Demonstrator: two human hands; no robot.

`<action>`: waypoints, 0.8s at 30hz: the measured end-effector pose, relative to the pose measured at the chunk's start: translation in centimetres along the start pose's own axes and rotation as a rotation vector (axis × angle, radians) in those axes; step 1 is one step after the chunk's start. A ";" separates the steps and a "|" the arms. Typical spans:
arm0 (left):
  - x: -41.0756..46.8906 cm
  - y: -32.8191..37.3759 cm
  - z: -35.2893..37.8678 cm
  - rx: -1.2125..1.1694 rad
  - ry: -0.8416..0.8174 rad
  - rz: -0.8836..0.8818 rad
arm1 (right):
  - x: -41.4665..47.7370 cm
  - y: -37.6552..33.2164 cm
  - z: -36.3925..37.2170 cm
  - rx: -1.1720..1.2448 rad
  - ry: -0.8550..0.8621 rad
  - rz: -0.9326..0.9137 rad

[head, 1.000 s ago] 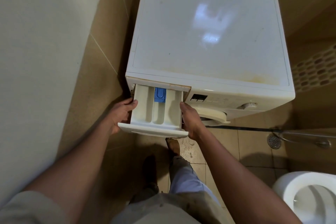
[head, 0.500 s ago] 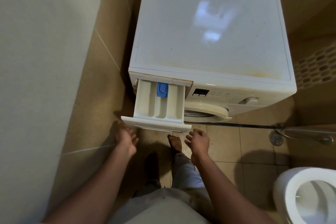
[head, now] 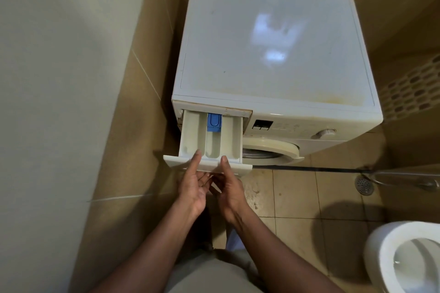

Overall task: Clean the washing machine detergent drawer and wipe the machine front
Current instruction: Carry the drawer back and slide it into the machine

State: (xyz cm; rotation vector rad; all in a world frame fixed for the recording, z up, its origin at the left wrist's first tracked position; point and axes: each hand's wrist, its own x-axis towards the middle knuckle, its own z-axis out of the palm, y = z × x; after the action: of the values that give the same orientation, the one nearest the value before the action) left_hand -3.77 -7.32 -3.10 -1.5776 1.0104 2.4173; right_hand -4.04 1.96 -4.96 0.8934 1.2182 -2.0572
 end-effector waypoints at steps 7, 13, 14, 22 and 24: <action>1.0 0.1 0.1 0.000 0.011 0.021 | 1.0 0.3 0.5 -0.054 0.085 -0.002; 2.0 1.3 1.1 -0.003 -0.027 0.056 | 2.6 -1.1 1.0 -0.087 0.076 -0.027; 2.6 1.9 1.7 0.008 -0.030 0.065 | 3.2 -1.8 1.5 -0.094 0.085 -0.027; 6.0 5.4 5.7 0.028 -0.085 0.080 | 6.8 -6.7 4.3 -0.060 0.057 -0.021; 6.6 5.8 6.4 0.026 -0.089 0.087 | 7.3 -7.5 4.7 -0.074 0.058 -0.021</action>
State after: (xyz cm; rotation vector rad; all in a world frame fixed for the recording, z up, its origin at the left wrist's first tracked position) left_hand -14.20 -10.07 -4.24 -1.4323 1.1111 2.4956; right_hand -15.29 -0.25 -5.17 0.9150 1.3314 -2.0015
